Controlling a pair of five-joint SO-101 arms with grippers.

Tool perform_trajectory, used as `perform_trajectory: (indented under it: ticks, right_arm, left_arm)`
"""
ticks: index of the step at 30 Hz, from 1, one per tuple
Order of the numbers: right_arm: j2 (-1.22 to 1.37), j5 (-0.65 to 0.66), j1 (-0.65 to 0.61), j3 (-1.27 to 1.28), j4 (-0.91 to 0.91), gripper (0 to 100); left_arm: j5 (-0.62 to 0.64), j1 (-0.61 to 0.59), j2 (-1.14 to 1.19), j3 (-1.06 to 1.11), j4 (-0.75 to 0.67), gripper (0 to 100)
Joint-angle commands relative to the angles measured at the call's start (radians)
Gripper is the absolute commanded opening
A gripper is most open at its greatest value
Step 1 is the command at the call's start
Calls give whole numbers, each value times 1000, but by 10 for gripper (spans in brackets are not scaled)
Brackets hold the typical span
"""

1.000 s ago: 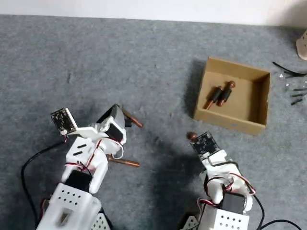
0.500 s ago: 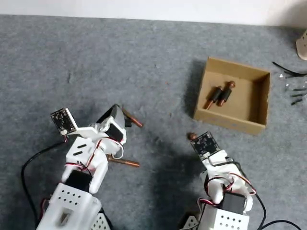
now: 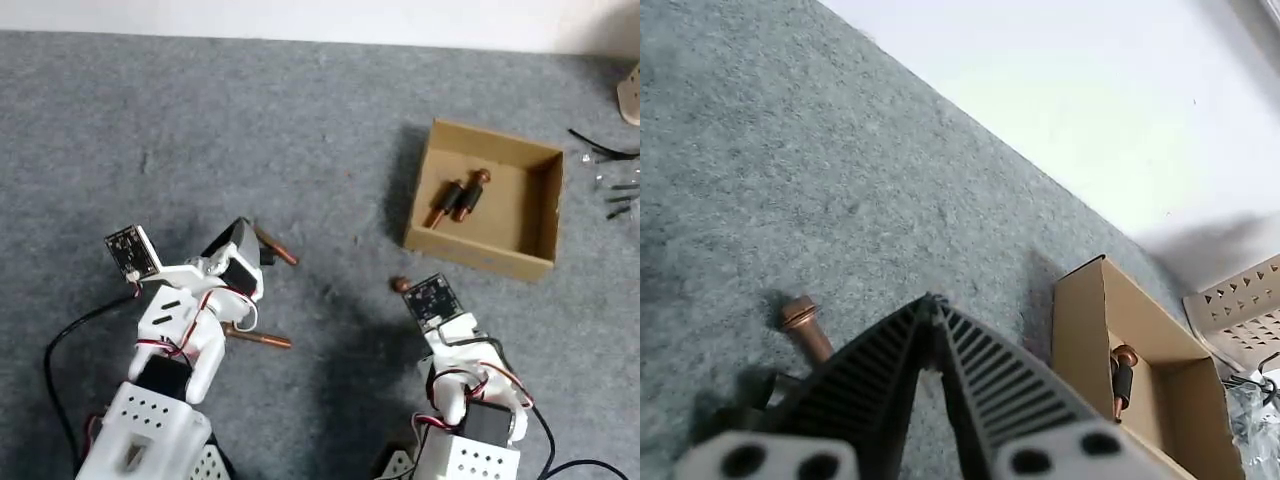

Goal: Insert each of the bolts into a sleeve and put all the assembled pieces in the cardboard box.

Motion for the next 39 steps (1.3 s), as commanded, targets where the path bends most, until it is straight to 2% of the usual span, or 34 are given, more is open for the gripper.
perform_trajectory:
  ticks: [1, 5, 10, 14, 18, 22, 29, 34, 39]
  right_arm:
    - [13, -29, 5, -64, 7, 127]
    - [168, -52, -7, -125, -35, 128]
    - [573, -133, -18, -266, -104, 128]
    - [842, -155, -117, -374, -127, 128]
    - [980, -153, -186, -390, -263, 128]
    - [1090, -153, -193, -390, -401, 128]
    - [1221, -153, -163, -397, -533, 127]
    - [1227, -153, -74, -401, -542, 126]
    - [1147, -149, -59, -424, -535, 126]
  left_arm:
    - [3, -4, -15, -10, 0, 11]
    - [3, -4, -15, -10, 0, 11]
    - [2, -10, -15, -10, 0, 11]
    - [2, -10, -15, -10, 0, 11]
    - [2, -10, -15, -10, 0, 11]
    - [2, -10, -15, -10, 0, 11]
    - [2, -7, -15, -12, 0, 11]
    - [2, -7, -15, -12, 0, 11]
    - [2, -5, -15, -12, 0, 11]
